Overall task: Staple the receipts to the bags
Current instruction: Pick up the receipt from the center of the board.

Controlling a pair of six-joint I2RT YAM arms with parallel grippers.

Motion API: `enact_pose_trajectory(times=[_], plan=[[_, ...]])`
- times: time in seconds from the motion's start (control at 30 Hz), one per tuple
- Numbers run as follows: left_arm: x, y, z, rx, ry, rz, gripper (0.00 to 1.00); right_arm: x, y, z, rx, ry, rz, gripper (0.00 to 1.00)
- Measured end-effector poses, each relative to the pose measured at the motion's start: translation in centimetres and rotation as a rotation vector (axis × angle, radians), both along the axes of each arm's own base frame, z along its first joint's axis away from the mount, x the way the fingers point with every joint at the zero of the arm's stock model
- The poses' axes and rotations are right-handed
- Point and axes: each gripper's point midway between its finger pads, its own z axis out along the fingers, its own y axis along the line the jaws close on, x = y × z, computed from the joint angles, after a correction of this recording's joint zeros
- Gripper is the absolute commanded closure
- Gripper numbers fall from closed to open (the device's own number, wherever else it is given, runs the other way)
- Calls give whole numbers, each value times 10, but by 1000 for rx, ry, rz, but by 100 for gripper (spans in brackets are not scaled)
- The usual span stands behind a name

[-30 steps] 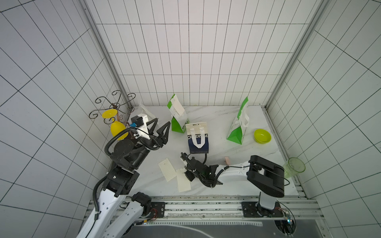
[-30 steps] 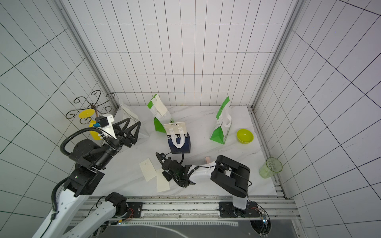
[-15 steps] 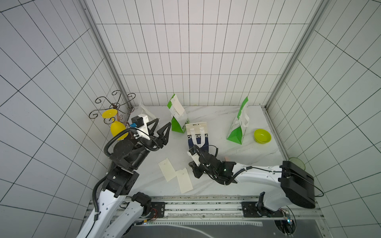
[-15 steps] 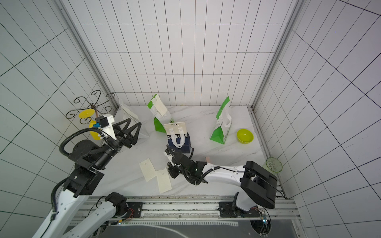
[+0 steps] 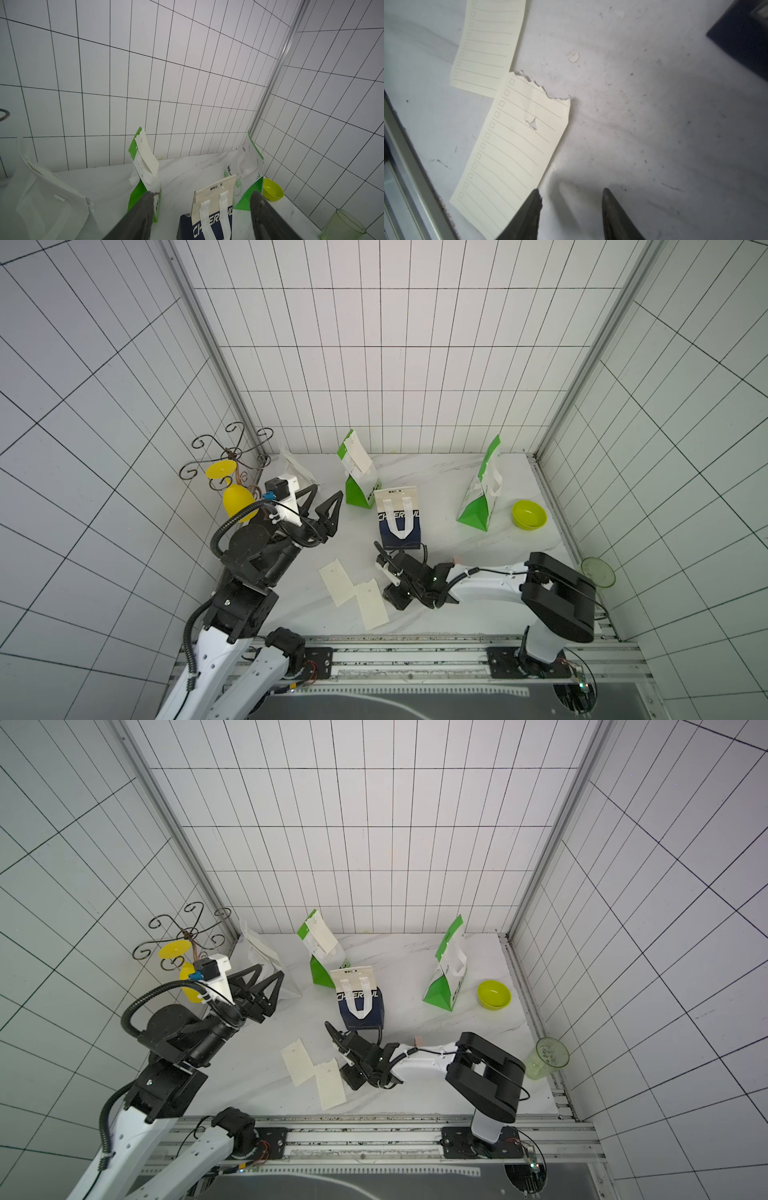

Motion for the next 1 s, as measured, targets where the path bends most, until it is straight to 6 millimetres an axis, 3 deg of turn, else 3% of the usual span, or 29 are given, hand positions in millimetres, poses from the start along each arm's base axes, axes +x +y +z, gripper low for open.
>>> enact_pose_trajectory(times=[0.23, 0.4, 0.53, 0.63, 0.8, 1.0], plan=[[-22, 19, 29, -27, -91, 56, 28, 11, 40, 13, 5, -40, 24, 49], [-29, 29, 35, -28, -123, 101, 28, 15, 48, -3, -72, -74, 30, 48], [-31, 26, 34, -15, -127, 95, 28, 19, 56, -5, -109, -115, 33, 50], [-31, 26, 34, -6, -129, 99, 28, 19, 56, -7, -135, -137, 43, 61], [-31, 27, 33, 2, -131, 108, 28, 13, 61, -7, -140, -161, 64, 97], [-31, 24, 31, 10, -129, 98, 28, 15, 59, -6, -119, -200, 48, 100]])
